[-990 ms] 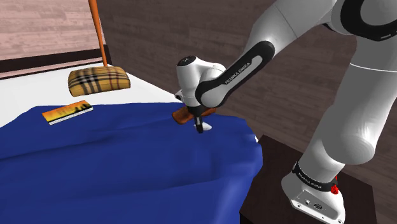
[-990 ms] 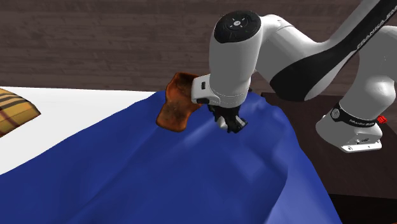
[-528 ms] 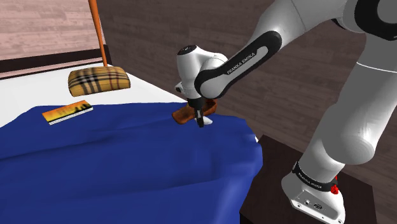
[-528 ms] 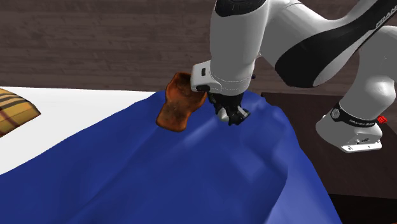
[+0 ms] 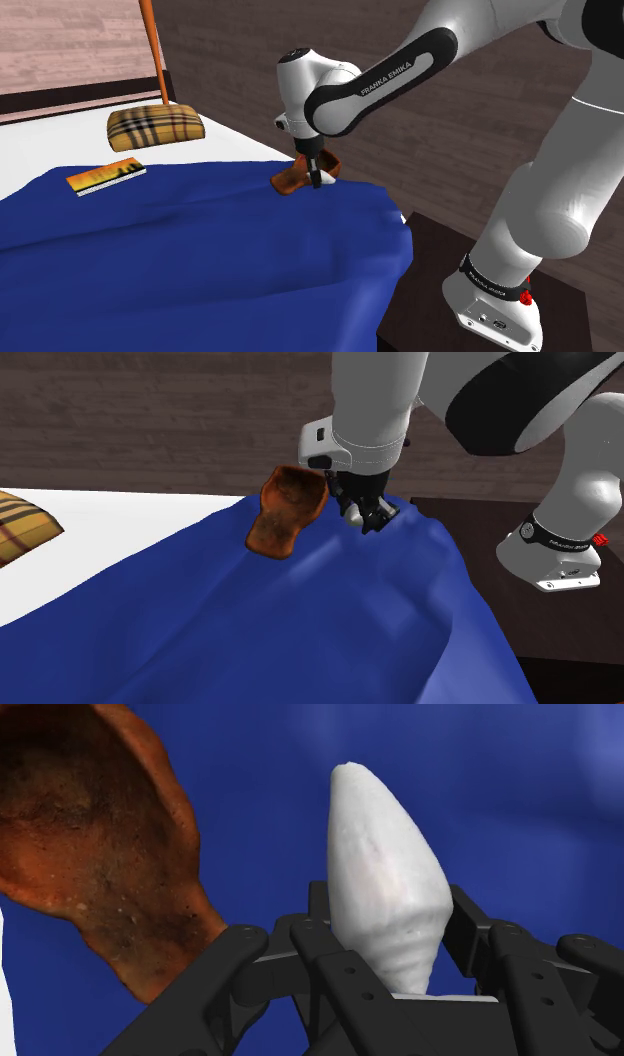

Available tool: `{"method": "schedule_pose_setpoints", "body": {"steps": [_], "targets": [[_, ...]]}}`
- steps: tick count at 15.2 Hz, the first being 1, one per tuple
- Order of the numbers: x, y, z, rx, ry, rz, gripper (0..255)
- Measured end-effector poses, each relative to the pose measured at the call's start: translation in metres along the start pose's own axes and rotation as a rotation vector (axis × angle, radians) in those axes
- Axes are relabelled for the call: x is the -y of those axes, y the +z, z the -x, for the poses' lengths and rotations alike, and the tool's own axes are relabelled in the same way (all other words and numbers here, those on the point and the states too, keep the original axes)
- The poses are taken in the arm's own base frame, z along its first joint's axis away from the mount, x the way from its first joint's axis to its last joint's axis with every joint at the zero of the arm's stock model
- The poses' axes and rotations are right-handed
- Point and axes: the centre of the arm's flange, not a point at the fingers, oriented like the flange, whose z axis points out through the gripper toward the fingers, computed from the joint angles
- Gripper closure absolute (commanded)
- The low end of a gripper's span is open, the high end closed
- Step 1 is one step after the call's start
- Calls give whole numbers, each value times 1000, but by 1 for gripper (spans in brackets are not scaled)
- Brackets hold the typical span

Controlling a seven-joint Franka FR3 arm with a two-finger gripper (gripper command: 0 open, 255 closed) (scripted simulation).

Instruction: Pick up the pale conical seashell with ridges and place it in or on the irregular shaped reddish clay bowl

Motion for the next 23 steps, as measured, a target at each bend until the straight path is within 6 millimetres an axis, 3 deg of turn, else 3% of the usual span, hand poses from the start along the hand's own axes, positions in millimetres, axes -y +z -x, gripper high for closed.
{"method": "schedule_pose_setpoints", "body": {"steps": [5, 7, 22, 23], "targets": [[-2, -23, 5, 0, 0, 0, 255], [-19, -23, 3, 0, 0, 0, 255], [-214, 4, -5, 0, 0, -1, 255], [-220, 7, -6, 1, 1, -1, 255]]}}
